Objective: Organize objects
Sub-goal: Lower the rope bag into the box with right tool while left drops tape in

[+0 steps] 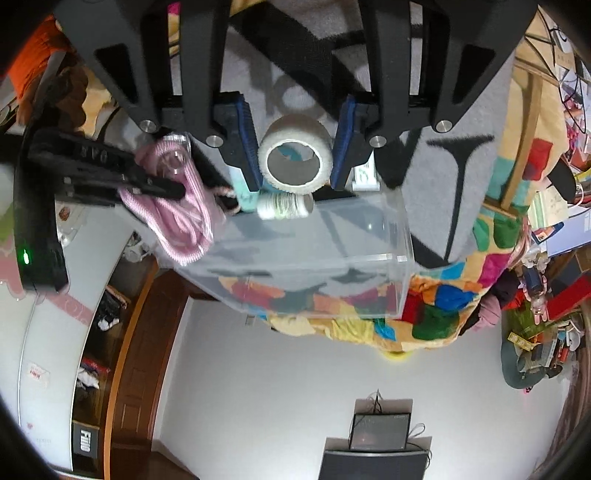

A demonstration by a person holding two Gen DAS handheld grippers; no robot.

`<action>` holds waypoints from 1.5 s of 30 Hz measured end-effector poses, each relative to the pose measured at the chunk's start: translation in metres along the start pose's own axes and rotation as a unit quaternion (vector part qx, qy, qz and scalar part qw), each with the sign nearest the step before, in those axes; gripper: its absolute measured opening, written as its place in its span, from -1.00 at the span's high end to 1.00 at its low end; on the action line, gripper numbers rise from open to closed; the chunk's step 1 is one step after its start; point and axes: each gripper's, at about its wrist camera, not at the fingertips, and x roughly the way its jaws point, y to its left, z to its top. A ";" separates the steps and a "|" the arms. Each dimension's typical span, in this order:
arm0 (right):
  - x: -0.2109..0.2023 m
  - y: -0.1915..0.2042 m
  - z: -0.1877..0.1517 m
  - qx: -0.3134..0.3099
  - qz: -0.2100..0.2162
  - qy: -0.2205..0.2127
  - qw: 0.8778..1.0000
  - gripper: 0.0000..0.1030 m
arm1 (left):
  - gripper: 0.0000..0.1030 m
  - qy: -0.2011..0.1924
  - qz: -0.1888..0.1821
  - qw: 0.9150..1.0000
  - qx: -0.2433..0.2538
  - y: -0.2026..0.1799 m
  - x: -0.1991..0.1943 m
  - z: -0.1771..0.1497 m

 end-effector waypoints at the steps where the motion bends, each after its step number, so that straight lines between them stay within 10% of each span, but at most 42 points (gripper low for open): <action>1: -0.003 0.001 0.000 -0.004 -0.001 -0.004 1.000 0.58 | 0.28 -0.003 0.000 1.000 -0.002 0.001 -0.001 0.004; 19: -0.029 -0.003 0.086 -0.002 0.009 -0.092 0.996 0.59 | 0.28 -0.032 0.031 0.999 -0.009 0.025 0.021 0.087; 45: 0.082 -0.004 0.114 -0.041 -0.019 0.054 0.998 0.52 | 0.23 0.102 0.049 0.993 0.018 0.032 0.120 0.096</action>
